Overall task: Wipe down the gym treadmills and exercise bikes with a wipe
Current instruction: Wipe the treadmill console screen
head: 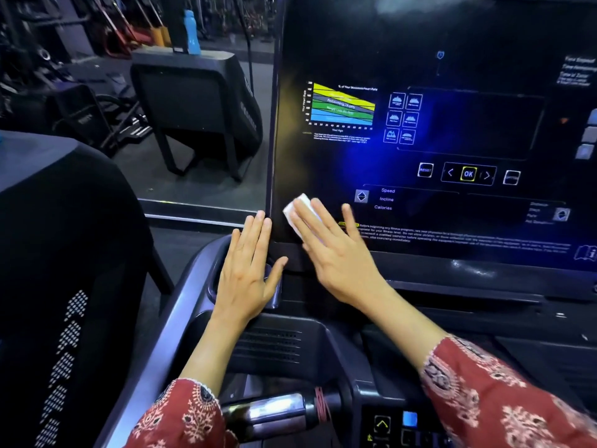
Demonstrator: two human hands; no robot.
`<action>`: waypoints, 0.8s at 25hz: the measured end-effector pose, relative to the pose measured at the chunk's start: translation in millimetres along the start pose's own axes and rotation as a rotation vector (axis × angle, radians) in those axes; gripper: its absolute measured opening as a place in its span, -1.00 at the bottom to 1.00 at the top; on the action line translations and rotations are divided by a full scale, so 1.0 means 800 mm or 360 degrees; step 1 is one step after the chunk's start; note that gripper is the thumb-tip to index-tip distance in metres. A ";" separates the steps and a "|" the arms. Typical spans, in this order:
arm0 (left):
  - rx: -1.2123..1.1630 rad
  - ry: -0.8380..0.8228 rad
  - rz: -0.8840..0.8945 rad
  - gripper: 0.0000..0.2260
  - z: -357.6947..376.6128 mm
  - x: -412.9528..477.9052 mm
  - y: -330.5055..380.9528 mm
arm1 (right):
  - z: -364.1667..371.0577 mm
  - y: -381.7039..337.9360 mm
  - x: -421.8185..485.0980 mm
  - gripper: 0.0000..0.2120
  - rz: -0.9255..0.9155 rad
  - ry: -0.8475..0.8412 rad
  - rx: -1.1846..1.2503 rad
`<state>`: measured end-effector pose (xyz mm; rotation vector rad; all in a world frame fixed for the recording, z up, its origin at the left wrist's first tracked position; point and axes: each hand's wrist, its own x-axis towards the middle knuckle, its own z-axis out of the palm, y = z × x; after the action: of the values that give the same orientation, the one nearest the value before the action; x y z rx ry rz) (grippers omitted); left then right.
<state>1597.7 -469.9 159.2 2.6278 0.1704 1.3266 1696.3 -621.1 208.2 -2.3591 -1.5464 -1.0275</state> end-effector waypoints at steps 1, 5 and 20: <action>0.0005 -0.0003 -0.0004 -0.47 -0.001 -0.001 0.000 | 0.003 -0.007 0.006 -0.49 -0.0008 -0.0006 0.0064; 0.0049 0.0010 0.0044 -0.47 0.001 -0.005 0.008 | 0.001 0.013 -0.028 -0.51 -0.0329 -0.0158 0.0064; 0.0046 -0.0022 0.0132 -0.47 0.051 0.022 0.103 | -0.063 0.177 -0.175 -0.56 0.0082 -0.0119 -0.0092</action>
<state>1642.4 -551.6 167.3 2.6947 0.0802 1.3408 1760.3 -815.7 196.0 -2.4895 -1.4917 -0.9969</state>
